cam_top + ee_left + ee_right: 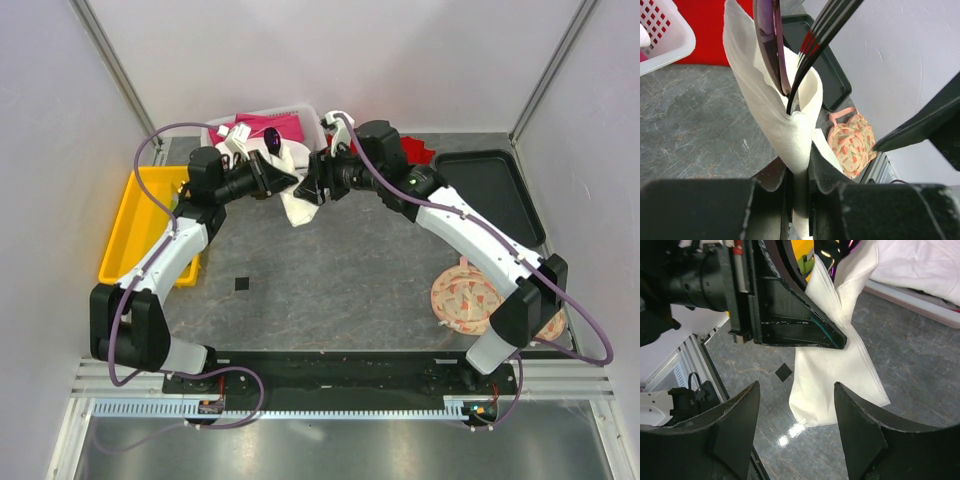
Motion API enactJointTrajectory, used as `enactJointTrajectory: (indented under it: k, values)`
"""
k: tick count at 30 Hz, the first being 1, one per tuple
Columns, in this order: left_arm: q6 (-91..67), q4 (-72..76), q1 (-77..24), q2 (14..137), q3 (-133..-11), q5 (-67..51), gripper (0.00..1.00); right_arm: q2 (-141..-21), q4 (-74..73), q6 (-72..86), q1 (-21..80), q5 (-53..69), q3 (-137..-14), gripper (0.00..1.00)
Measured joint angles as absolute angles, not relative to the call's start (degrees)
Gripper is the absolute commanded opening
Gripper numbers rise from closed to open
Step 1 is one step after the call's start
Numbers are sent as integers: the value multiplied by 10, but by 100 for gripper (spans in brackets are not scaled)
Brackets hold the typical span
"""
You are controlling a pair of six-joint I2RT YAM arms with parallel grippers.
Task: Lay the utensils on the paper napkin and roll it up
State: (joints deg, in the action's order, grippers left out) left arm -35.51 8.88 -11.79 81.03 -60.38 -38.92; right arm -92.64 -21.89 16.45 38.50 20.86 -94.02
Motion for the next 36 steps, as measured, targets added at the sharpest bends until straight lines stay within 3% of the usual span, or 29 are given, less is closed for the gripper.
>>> enactJointTrajectory:
  k: [8, 16, 28, 36]
  values:
    - [-368, 102, -118, 797, -604, -402, 2, -966, -244, 150, 395, 179, -943, 70]
    - [-411, 142, -118, 791, -602, -429, 2, -967, -246, 145, 396, 169, -942, 62]
    - [-483, 215, -116, 789, -579, -469, 2, -967, -219, 156, 392, 276, -935, 59]
    - [-542, 279, -116, 789, -560, -497, 2, -967, -168, 210, 367, 366, -905, 41]
